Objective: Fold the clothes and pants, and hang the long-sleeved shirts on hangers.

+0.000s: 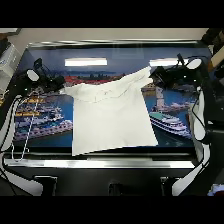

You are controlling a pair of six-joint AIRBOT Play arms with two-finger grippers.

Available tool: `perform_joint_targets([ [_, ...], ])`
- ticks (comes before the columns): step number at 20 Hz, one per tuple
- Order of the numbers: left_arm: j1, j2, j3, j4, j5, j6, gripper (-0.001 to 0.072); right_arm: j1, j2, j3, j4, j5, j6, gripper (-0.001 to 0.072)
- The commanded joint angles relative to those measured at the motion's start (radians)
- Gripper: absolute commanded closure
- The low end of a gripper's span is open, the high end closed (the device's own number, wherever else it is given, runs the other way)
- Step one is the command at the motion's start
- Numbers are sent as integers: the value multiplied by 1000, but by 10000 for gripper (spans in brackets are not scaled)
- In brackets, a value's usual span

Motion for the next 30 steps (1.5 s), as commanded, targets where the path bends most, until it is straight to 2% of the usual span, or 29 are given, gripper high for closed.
perform_joint_targets([
  [1,-2,-6,0,0,-26,1,692,-103,56,-1,-102,388,-138,70],
  [2,-2,-5,-1,0,-44,1,692,-130,77,-14,-146,457,-152,70],
  [5,-2,-5,-1,0,-95,0,692,-224,213,-227,-204,452,-142,70],
  [7,-2,-4,-1,0,-123,0,692,-282,335,-467,-216,402,-157,70],
  [10,-2,-4,-1,0,-165,0,692,-329,495,-824,-139,308,-232,70],
  [14,-2,-4,-1,0,-201,1,692,-326,599,-1131,-71,165,-348,70],
  [20,-2,-4,-1,0,-202,0,692,-326,608,-1292,32,33,-438,70],
  [28,-2,-4,-1,0,-201,0,692,-325,608,-1368,142,-49,-450,73],
  [30,-2,-4,-1,0,-201,0,692,-326,608,-1414,145,-47,-467,94],
])
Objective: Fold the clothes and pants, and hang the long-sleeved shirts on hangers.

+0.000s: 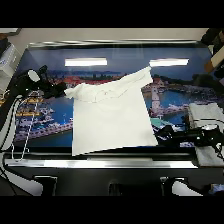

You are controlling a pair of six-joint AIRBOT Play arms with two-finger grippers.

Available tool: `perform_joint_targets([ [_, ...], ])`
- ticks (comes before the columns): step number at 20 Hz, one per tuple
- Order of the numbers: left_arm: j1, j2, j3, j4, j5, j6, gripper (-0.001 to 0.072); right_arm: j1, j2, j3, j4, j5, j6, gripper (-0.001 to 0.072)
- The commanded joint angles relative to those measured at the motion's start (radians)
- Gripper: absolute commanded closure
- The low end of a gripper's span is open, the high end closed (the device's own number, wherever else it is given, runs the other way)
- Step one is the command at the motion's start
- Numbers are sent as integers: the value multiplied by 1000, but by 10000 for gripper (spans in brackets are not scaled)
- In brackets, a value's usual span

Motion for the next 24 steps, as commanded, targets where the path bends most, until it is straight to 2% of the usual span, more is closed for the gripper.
perform_joint_targets([
  [1,0,0,0,0,0,0,692,0,0,-75,31,-33,-27,114],
  [4,0,0,0,1,0,0,692,0,0,-108,96,-65,-69,198],
  [5,0,0,0,0,0,0,692,0,0,-107,123,-78,-80,326],
  [6,0,0,0,0,0,0,692,0,1,-107,171,-85,-111,525],
  [7,0,0,0,0,-1,0,692,0,5,-107,226,-84,-146,676],
  [9,0,3,0,0,-12,0,692,0,31,-95,315,-77,-161,679],
  [11,3,14,0,0,-42,0,692,0,60,-20,316,-54,-130,681],
  [13,12,35,0,0,-78,0,692,0,68,163,219,-87,-18,682],
  [16,14,56,0,0,-151,0,692,9,11,510,31,-241,160,682],
  [18,6,54,-1,0,-204,0,692,63,-105,770,-132,-297,288,682],
  [20,-8,54,-1,-1,-214,-1,692,157,-273,1022,-262,-285,396,681],
  [23,-26,48,-1,-1,-214,-1,692,283,-499,1328,-430,-259,618,677],
  [24,-29,45,-1,-1,-214,-1,692,296,-540,1383,-430,-248,658,611],
])
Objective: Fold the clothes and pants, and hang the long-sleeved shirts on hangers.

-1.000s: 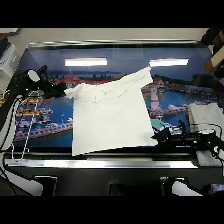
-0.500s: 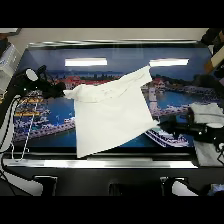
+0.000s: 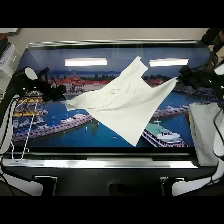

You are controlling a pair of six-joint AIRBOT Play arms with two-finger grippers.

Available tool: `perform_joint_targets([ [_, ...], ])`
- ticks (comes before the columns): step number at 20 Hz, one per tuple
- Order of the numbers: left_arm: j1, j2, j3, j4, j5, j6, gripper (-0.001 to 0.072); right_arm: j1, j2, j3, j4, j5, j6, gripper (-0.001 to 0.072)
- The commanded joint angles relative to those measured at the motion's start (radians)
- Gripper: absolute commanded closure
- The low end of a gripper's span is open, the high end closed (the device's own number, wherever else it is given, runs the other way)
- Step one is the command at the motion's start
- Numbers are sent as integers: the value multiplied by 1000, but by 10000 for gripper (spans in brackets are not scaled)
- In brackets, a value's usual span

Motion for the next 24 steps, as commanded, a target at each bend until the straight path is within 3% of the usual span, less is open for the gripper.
perform_joint_targets([
  [1,-15,-8,0,0,-17,-1,692,84,-188,285,-143,16,245,430],
  [2,-15,-9,0,-1,-17,-1,692,74,-186,287,-120,33,253,242],
  [4,-15,-9,0,0,-18,0,692,25,-159,287,-11,156,129,234],
  [6,-15,-9,0,0,-18,0,692,-48,-120,286,121,391,-118,226],
  [8,-15,-9,0,0,-17,0,692,-108,-80,262,100,592,-194,225],
  [9,-15,-9,0,0,-17,0,692,-135,-47,208,115,616,-196,226],
  [16,-15,-9,0,0,-17,-1,692,-62,373,-800,298,315,-292,220],
  [18,-15,-9,0,0,-18,-1,692,-1,472,-1025,304,210,-301,139],
  [21,-15,-9,0,0,-18,0,692,36,576,-1255,379,98,-302,137],
  [24,-15,-9,0,-1,-18,0,692,36,601,-1331,452,59,-322,137],
])
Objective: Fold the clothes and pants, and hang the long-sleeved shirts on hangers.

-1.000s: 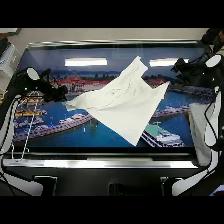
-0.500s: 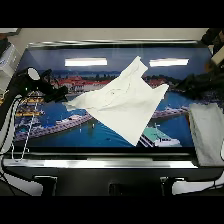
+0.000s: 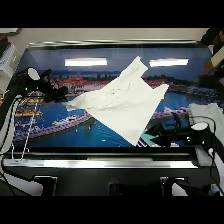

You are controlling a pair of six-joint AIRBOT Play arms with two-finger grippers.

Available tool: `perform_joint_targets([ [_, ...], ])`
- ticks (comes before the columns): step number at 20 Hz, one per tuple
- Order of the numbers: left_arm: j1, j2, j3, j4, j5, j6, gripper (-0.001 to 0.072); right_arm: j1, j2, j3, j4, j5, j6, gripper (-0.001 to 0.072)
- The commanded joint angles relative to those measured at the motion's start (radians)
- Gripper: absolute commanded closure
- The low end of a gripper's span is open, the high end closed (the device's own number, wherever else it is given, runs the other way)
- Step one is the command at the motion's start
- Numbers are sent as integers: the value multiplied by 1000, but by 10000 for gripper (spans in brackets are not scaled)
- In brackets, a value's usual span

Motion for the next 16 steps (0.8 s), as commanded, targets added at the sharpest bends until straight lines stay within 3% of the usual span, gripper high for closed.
perform_joint_targets([
  [1,0,-1,0,0,0,0,692,16,51,-136,121,-85,-41,137],
  [4,0,-1,0,0,1,0,692,90,51,-137,155,-161,-50,137],
  [10,0,-1,0,0,0,0,692,313,41,-137,141,-381,134,137],
  [16,0,-1,0,1,6,0,692,315,-18,-137,246,-388,78,168],
])
